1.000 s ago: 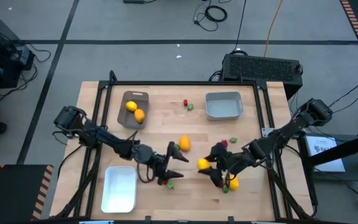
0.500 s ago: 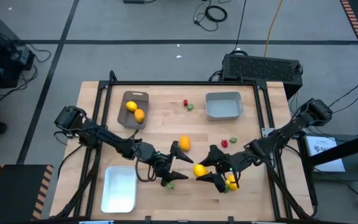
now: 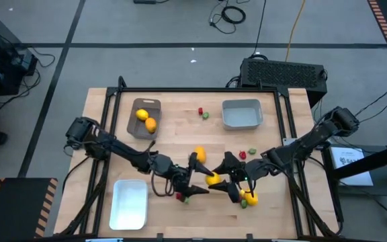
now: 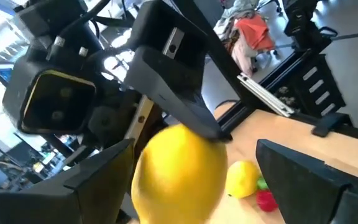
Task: Sort produce into baskets
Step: Put the lemon into the black bin
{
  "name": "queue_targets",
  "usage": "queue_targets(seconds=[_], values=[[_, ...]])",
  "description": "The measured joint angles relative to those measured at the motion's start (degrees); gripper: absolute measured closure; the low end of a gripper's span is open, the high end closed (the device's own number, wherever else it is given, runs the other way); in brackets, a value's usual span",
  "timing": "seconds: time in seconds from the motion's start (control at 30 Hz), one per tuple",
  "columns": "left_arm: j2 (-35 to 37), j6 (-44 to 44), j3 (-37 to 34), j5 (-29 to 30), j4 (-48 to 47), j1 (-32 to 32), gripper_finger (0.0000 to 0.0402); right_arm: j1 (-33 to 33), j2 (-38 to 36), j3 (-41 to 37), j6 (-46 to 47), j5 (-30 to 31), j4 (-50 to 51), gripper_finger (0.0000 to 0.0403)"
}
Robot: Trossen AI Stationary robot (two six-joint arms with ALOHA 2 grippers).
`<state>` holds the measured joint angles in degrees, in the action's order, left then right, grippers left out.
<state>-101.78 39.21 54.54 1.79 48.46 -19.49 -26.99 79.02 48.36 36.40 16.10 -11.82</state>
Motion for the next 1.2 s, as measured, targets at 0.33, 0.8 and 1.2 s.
queue_targets(seconds=[0.33, 0.8, 1.2], values=[[-0.9, 0.6, 1.4, 1.7, -0.6, 0.5, 0.0056, 0.9, 0.0, 0.0, -0.9, -1.4, -1.8, 0.0147], [-0.9, 0.4, 1.4, 3.6, 0.3, 0.6, 0.0060, 3.1, 0.0, 0.0, -1.1, -1.6, -3.8, 0.0147], [-0.9, 0.3, 1.4, 4.9, 0.2, 0.8, 0.0134, 3.4, 0.0, 0.0, -1.1, -1.6, -3.5, 0.0147]])
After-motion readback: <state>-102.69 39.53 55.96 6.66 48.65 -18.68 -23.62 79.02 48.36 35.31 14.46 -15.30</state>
